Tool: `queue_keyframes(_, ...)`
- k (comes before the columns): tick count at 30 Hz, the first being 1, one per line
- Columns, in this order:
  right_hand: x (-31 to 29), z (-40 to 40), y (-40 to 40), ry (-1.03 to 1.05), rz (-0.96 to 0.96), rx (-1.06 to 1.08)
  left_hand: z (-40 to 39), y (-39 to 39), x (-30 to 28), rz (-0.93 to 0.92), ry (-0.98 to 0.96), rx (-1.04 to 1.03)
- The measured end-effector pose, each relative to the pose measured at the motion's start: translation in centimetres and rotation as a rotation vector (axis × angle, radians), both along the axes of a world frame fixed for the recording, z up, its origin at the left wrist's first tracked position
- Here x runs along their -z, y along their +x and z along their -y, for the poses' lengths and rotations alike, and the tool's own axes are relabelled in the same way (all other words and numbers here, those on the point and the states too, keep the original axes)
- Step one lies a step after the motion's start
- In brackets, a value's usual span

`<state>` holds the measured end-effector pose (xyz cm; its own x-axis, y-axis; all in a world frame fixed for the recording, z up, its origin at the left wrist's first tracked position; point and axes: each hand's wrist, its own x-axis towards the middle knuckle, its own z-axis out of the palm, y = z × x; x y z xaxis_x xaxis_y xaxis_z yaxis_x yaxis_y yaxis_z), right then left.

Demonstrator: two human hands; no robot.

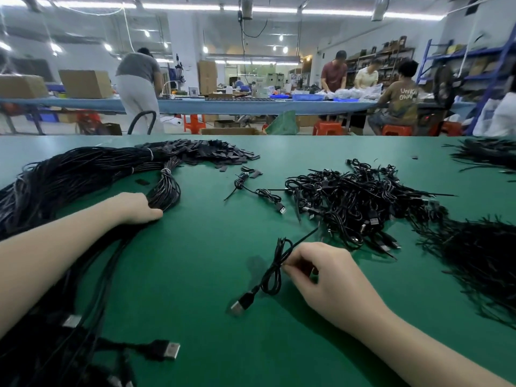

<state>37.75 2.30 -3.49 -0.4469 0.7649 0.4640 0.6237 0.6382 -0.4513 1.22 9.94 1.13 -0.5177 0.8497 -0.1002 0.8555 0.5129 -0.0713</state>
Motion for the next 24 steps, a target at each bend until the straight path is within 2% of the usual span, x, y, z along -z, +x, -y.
queue_keyframes(2,0.0,-0.2,0.0,-0.015,0.008,0.009,-1.0,0.1,-0.9,0.024,-0.107,0.004)
queue_keyframes(5,0.0,-0.3,-0.1,-0.035,0.027,0.013,-2.8,0.7,-1.6,0.012,-0.114,0.065)
queue_keyframes(8,0.1,-0.4,0.0,-0.053,0.036,0.018,-5.0,1.7,-1.6,0.02,0.146,0.208)
queue_keyframes(11,0.0,-0.3,0.2,-0.06,0.042,0.009,-7.1,1.6,-3.3,0.067,0.461,0.452)
queue_keyframes(13,0.0,-0.3,0.2,-0.06,0.033,0.003,-8.3,0.8,-4.8,0.075,0.569,0.567)
queue_keyframes(14,0.0,-0.3,0.3,-0.06,0.033,0.008,-8.8,0.1,-5.1,0.027,0.583,0.556)
queue_keyframes(15,0.0,-0.4,0.3,-0.061,0.032,0.014,-9.2,-0.8,-5.0,-0.076,0.542,0.465)
queue_keyframes(17,0.0,-0.3,0.3,-0.067,0.022,0.017,-9.2,-2.1,-3.8,-0.225,0.296,0.12)
queue_keyframes(18,0.0,-0.4,0.3,-0.067,0.02,0.014,-9.0,-2.3,-3.1,-0.225,0.158,-0.035)
queue_keyframes(19,-0.1,-0.4,0.4,-0.064,0.017,0.013,-8.6,-2.2,-2.4,-0.177,0.055,-0.102)
queue_keyframes(22,0.0,-0.6,0.4,-0.067,0.015,0.022,-6.8,-1.4,-1.9,0.105,0.001,0.056)
queue_keyframes(24,0.1,-0.6,0.3,-0.065,0.017,0.032,-4.3,-0.9,-1.5,0.204,0.017,0.197)
